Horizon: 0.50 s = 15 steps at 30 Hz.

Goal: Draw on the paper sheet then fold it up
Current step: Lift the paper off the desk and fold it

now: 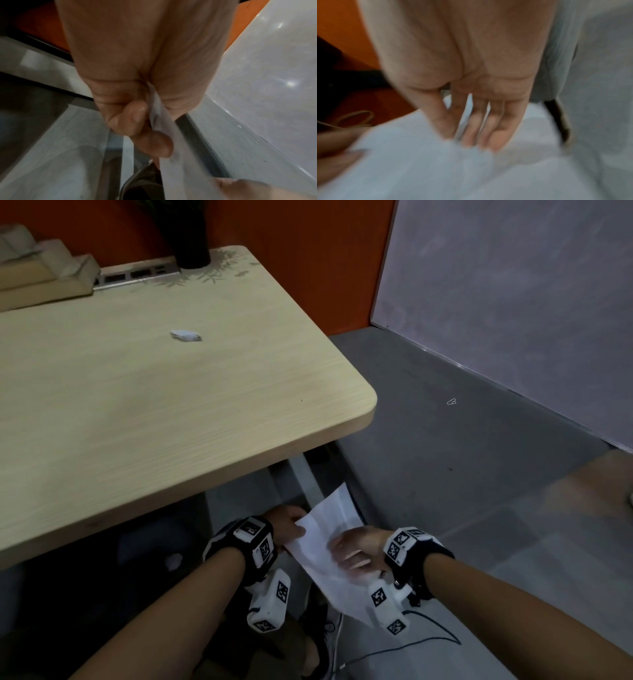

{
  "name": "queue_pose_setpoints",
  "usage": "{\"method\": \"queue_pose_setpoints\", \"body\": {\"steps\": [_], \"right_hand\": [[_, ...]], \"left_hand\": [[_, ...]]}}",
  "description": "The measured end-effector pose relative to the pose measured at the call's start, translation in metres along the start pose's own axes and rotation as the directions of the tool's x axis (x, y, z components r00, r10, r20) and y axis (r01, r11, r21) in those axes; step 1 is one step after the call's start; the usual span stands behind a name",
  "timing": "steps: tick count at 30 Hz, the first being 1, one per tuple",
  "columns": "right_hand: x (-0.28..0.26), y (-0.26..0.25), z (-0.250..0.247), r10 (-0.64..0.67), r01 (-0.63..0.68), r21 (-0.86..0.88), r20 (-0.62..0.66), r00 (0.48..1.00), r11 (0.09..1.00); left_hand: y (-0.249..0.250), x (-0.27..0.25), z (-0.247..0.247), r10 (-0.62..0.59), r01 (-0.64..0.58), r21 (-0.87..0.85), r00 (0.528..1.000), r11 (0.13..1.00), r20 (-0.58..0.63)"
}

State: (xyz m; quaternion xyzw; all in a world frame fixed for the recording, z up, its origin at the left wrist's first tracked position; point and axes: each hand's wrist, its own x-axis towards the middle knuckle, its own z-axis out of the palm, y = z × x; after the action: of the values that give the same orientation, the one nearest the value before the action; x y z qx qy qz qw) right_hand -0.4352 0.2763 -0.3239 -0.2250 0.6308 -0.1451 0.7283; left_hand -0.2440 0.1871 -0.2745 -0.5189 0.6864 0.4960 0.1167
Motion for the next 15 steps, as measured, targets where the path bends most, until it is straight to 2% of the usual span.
{"method": "queue_pose_setpoints", "body": {"steps": [1, 2, 3, 4, 6, 8, 9, 10, 12, 13, 14, 15], "right_hand": [[0.005, 0.002, -0.005, 0.015, -0.027, -0.064, -0.180, 0.984, 0.998], [0.007, 0.003, -0.007, 0.010, -0.036, -0.079, -0.299, 0.954, 0.996], [0.007, 0.002, -0.007, -0.015, 0.010, -0.019, -0.328, 0.945, 1.000], [0.007, 0.001, -0.006, -0.051, 0.074, 0.077, -0.272, 0.961, 0.994], [-0.005, -0.005, 0.003, -0.162, 0.162, 0.194, -0.017, 0.987, 0.968], [-0.012, -0.006, 0.011, -0.225, 0.176, 0.256, 0.175, 0.959, 0.950], [-0.011, -0.005, 0.012, -0.227, 0.165, 0.279, 0.206, 0.952, 0.946], [-0.008, -0.004, 0.014, -0.202, 0.146, 0.286, 0.175, 0.964, 0.947], [0.007, 0.002, 0.009, -0.091, 0.103, 0.244, -0.058, 0.994, 0.964], [0.013, 0.004, 0.005, -0.031, 0.075, 0.210, -0.205, 0.978, 0.975], [0.015, 0.005, 0.002, -0.004, 0.063, 0.188, -0.299, 0.954, 0.980], [0.015, 0.005, -0.002, -0.028, 0.083, 0.167, -0.306, 0.952, 0.982]], "left_hand": [[0.000, -0.001, -0.002, 0.009, -0.009, 0.015, 1.000, 1.000, -0.013], [0.001, -0.002, -0.004, 0.017, -0.016, 0.037, 1.000, 0.999, -0.023], [0.001, -0.003, -0.005, 0.028, -0.027, 0.066, 0.999, 0.997, -0.026], [0.002, -0.004, -0.007, 0.041, -0.039, 0.090, 0.999, 0.995, -0.023], [0.003, -0.004, -0.008, 0.079, -0.077, 0.136, 0.997, 0.988, -0.012], [0.004, -0.004, -0.009, 0.102, -0.102, 0.161, 0.995, 0.982, 0.013], [0.004, -0.005, -0.010, 0.108, -0.110, 0.168, 0.994, 0.980, 0.024], [0.004, -0.004, -0.012, 0.112, -0.115, 0.180, 0.993, 0.977, 0.029], [0.003, -0.003, -0.017, 0.118, -0.120, 0.236, 0.993, 0.964, 0.022], [0.003, -0.003, -0.019, 0.111, -0.110, 0.261, 0.994, 0.959, 0.011], [0.004, -0.003, -0.021, 0.104, -0.100, 0.284, 0.995, 0.954, 0.002], [0.004, -0.003, -0.022, 0.104, -0.098, 0.309, 0.995, 0.946, -0.003]]}}
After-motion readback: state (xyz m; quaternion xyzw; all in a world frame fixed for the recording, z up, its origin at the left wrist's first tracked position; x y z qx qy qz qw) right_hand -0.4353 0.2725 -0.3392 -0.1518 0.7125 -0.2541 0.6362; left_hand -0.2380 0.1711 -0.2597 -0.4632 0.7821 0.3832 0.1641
